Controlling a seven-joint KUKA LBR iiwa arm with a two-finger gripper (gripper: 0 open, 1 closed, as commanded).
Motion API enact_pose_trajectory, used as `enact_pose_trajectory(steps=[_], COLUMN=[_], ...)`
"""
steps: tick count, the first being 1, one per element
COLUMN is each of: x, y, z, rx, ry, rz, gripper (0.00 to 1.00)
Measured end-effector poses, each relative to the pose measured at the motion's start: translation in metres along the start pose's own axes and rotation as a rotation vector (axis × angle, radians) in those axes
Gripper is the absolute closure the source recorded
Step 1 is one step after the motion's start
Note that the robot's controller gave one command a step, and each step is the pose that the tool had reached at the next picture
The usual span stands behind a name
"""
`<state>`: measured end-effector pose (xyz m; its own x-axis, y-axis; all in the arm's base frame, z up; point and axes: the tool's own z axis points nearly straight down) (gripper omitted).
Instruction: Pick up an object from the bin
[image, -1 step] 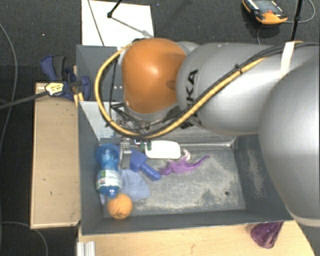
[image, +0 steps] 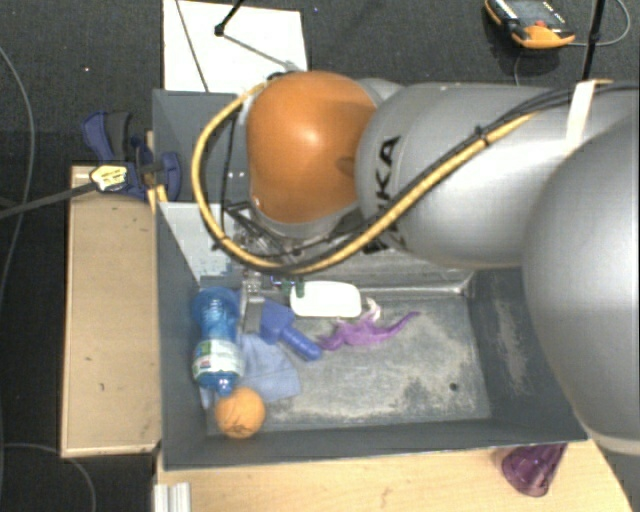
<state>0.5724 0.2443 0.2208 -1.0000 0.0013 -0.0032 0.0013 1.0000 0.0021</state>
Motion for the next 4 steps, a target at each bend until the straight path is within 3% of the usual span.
enact_pose_trajectory(steps=[1, 2, 3, 4], x=[0.006, 0.018, 0.022, 0.007], y=[0.0, -0.022, -0.028, -0.025], z=[0.013, 0.007, -0.028, -0.043], rx=[0.0, 0.0, 0.002, -0.005], ry=[0.0, 0.003, 0.004, -0.012], rz=[-0.091, -0.062, 0.136, -0.018], gripper=[0.0, 0.0, 0.0, 0.0])
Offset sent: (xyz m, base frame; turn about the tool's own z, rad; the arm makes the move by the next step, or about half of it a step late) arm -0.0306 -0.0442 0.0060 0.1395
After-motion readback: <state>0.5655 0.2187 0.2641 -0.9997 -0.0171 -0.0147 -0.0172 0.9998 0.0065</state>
